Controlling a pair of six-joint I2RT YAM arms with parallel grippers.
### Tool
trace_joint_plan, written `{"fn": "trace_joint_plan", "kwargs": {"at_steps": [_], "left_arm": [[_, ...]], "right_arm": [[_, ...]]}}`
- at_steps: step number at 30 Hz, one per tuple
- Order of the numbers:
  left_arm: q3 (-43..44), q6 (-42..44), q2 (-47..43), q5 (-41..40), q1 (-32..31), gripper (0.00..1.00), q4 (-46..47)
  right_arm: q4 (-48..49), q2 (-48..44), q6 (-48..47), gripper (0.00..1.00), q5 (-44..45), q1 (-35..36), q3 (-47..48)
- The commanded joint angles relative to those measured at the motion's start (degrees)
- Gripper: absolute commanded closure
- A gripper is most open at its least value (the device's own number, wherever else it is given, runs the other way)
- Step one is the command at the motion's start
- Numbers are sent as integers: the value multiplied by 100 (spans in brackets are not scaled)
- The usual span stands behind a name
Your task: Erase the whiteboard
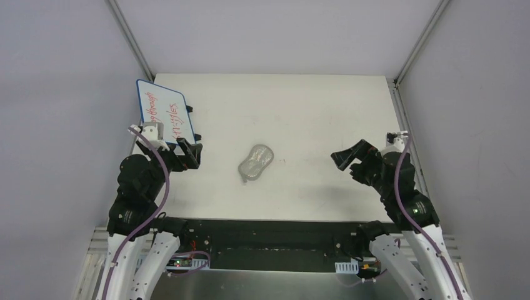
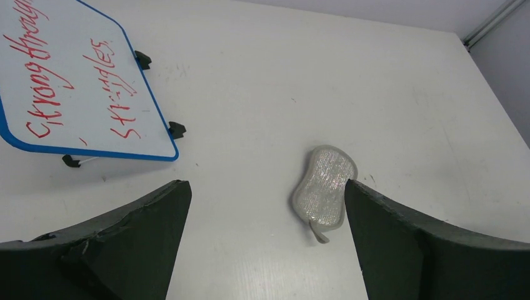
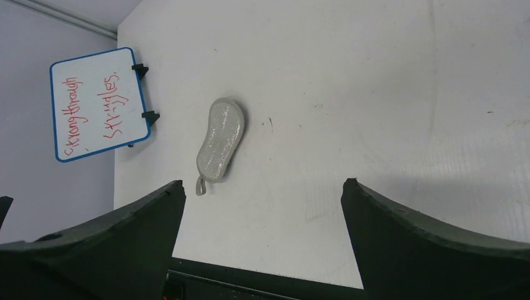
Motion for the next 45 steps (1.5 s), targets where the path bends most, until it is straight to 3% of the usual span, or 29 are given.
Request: {"fn": "trace_joint_plan", "kwargs": {"at_steps": [1,5,11,18,20,24,29,32,45], "left_arm": [[-66,7,184,42,-26,3,107],[-80,-54,355,228,-34,4,122],[-54,-107,502,146,-34,4,47],[8,-129,554,37,-33,5,-124],[8,-142,550,59,-33,6,-124],[13,-171,535,110,-33,5,-133],[16,-202,502,152,-33,5,-124],[26,-213,476,152,-33,5,-145],[42,-221,444,140,-68,5,-168]], "right_arm": [[925,503,464,2,-406,0,-465],[1682,1313,872,2,-554,364,-771],[2930,2703,1507,2,238,2057,-886],[3441,4773,2505,2,841,3151,-154],[3611,5282,2782,3,859,3242,27],[3992,5843,3197,22,1168,3273,146],[4172,6361,3201,29,1863,3248,348],[4388,6682,3073,41,1862,3123,458],[4897,8081,2759,62,1819,2904,919]]}}
